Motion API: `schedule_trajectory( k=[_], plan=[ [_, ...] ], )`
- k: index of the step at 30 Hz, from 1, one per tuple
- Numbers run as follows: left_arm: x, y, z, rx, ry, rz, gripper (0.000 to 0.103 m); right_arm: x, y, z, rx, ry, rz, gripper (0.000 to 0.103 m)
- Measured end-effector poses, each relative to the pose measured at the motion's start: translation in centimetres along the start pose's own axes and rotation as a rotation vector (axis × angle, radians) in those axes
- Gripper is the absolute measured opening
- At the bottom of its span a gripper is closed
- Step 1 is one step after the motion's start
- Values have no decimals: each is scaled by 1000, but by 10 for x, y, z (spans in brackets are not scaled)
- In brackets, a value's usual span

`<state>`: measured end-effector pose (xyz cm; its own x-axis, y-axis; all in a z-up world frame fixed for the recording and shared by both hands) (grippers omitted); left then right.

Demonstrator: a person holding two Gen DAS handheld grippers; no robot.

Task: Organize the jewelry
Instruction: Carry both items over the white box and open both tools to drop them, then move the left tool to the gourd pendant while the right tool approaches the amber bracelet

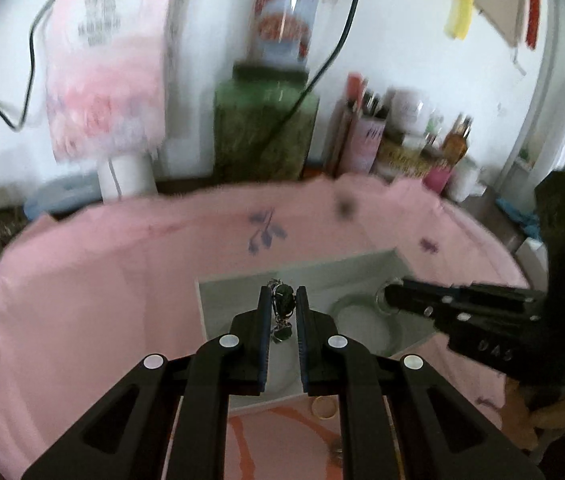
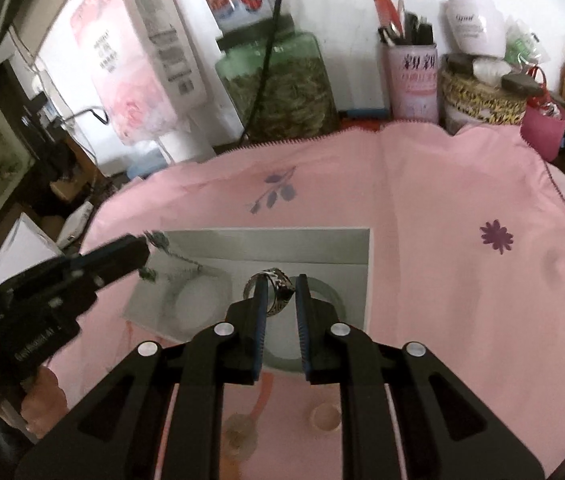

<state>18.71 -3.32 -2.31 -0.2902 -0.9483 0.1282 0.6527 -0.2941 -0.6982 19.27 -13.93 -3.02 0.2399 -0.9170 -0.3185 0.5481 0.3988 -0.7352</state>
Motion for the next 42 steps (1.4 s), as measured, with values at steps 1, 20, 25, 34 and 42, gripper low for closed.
schedule_trajectory(
  k=[1,20,25,34,42],
  plan=[
    [-3,8,-5,-24,-4,4,12,1,3,-2,-7,-2,-3,17],
    [-2,-30,-19,8,-5,41,62,-4,-75,-2,199,-30,-28,77],
    [-13,-59,-45,19,21,94,69,-8,-96,-35,204,-44,-19,86],
    [-39,-87,-103,-13,-32,108,72,-8,-91,-92,171,-122,-80,90],
    [-34,-68,-138,-128,-47,31,72,2,-83,-94,152,-109,-92,90]
  ],
)
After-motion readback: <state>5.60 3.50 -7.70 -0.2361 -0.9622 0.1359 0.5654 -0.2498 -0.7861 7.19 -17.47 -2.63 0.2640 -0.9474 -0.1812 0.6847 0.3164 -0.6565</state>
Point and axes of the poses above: each gripper's, at about its wrist camera, not at the fingertips, and y roughly the way its jaws point, x to its right, z to its top, the point moved 9 cm from there along y, roughly the way its jaws point
